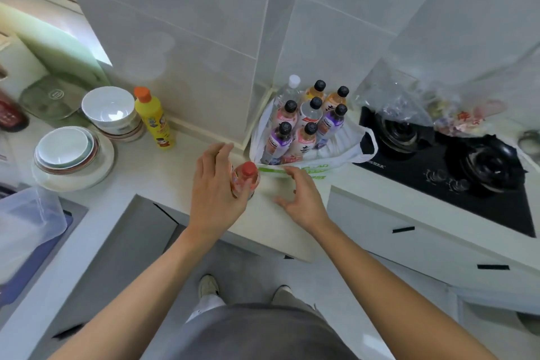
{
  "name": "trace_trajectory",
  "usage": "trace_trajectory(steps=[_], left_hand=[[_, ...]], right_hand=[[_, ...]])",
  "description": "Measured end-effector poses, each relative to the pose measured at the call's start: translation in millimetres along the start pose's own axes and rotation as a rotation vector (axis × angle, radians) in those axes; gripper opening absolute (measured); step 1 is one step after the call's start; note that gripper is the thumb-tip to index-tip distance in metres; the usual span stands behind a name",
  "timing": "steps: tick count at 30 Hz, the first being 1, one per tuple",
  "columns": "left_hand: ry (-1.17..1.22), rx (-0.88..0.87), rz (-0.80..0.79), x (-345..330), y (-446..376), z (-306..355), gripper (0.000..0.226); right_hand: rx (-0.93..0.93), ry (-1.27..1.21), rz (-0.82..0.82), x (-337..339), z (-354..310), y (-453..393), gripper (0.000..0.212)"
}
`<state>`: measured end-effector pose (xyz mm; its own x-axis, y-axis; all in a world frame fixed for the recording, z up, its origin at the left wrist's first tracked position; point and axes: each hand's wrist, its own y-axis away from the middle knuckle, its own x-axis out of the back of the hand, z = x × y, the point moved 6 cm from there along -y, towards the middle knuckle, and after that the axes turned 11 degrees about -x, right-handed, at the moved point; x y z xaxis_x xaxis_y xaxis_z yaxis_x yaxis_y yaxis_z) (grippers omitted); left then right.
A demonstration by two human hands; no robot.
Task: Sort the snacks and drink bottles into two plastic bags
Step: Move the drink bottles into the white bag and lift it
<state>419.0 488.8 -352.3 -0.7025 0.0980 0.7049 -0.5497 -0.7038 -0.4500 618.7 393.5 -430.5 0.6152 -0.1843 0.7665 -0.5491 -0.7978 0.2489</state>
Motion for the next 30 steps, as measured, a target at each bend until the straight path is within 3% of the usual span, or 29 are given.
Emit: trace_trajectory(steps=[6,10,13,16,19,25,30], left_hand=[[-0.040,-0.254,-0.084,-30,-34,67,0.059],[-0.023,-0.252,-0.213,-91,-38,86,0.053],[-0.040,-0.151,-0.381,-149,-35,81,0.055],[-0.099,0.000,-0.531,-198,-35,70,0.061],[-0.201,0.104,-0.581,-225,-37,58,0.067],[-0.445,0.236,-0.681,-240,-40,50,0.079],[-0.506,0.287,-0.679,-235,-36,43,0.067]], right_hand=[[0.043,0.075,0.020,42,38,-19,0.072],[0.163,0.127,0.077,70,59,-45,0.058],[0.275,0.298,0.076,81,75,-75,0.054],[0.324,0.473,-0.027,86,99,-102,0.051],[0.374,0.597,-0.142,91,123,-113,0.046],[0.529,0.630,-0.110,107,149,-121,0.042],[0.389,0.711,-0.137,117,145,-138,0.043]])
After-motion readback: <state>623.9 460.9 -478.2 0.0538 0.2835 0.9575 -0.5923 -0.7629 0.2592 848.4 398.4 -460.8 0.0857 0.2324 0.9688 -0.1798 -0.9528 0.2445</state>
